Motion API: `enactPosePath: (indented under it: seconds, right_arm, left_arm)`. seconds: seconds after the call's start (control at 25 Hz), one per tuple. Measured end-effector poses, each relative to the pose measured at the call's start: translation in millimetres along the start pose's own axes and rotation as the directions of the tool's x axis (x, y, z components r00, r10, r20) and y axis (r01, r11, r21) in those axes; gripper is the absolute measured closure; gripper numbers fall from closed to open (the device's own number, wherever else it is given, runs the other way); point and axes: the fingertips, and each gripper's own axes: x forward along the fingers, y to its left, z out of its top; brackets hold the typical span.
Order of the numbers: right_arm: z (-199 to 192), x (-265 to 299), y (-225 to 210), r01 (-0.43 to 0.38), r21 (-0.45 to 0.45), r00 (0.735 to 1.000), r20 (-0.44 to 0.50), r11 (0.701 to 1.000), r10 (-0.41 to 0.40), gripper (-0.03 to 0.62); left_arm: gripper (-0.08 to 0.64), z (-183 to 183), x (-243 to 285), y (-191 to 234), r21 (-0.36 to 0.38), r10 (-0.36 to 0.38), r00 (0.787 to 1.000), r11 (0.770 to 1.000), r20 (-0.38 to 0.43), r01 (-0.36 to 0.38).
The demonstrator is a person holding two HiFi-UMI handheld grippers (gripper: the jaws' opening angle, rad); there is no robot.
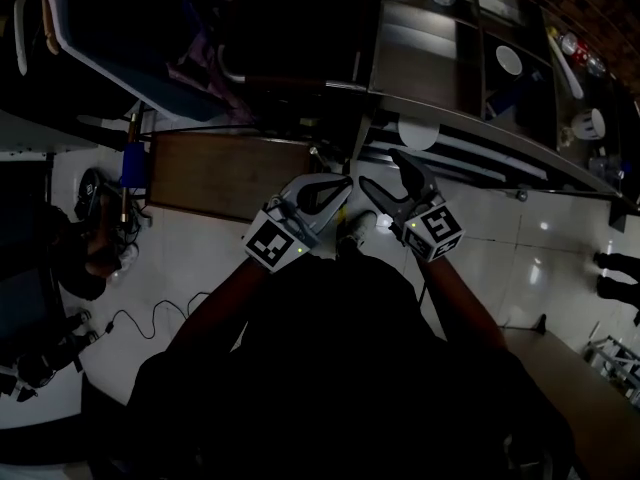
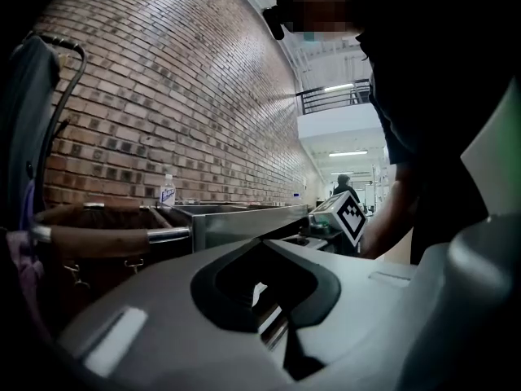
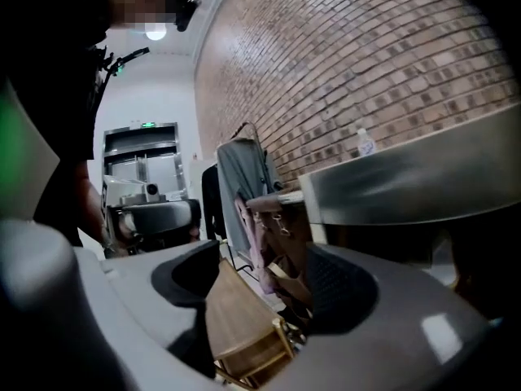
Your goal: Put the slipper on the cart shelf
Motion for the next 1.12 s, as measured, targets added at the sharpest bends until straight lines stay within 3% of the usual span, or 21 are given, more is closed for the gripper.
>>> enactPosePath:
  seconds: [0.16,0.4,0.56,0.76,0.88,1.12]
  right_arm:
    - [7.3,22.4,47.5,-0.054,-0.045,0.999,0.003,0.998,0.055,0.374]
    - [18.1,63.9,115.6,-0.064,-0.048,0.998,0.015,0.997,0.065,0.587]
    - [22.6,98.7,170.0,-0.086,-0.082,0.996,0.016,0.993,0.088,0.591]
    - [30.7,134.7,235.7,-0.066,-0.114,0.996,0.046,0.991,0.072,0.591]
    - [31.3,150.6,266.0,-0.033,-0.114,0.997,0.062,0.993,0.041,0.591]
    - [30.3,169.7,298.5,0.012,-0.09,0.997,0.075,0.996,-0.005,0.591]
  left_arm:
    - [0.558,-0.8,-40.6,13.3,-0.002,0.017,1.0,1.0,0.012,-0.017]
    - [0.56,-8.1,-118.6,40.5,-0.027,0.041,0.999,0.999,0.012,-0.041]
    - [0.558,-15.0,-173.5,58.6,-0.034,0.05,0.999,0.998,0.005,-0.049]
    - [0.558,-26.5,-233.4,68.4,0.025,0.0,1.0,1.0,0.009,-0.001]
    - [0.56,-26.2,-264.5,71.6,-0.023,-0.024,1.0,0.999,0.014,0.024]
    - [0.558,-20.6,-303.3,86.4,-0.047,-0.033,0.999,0.998,0.033,0.035]
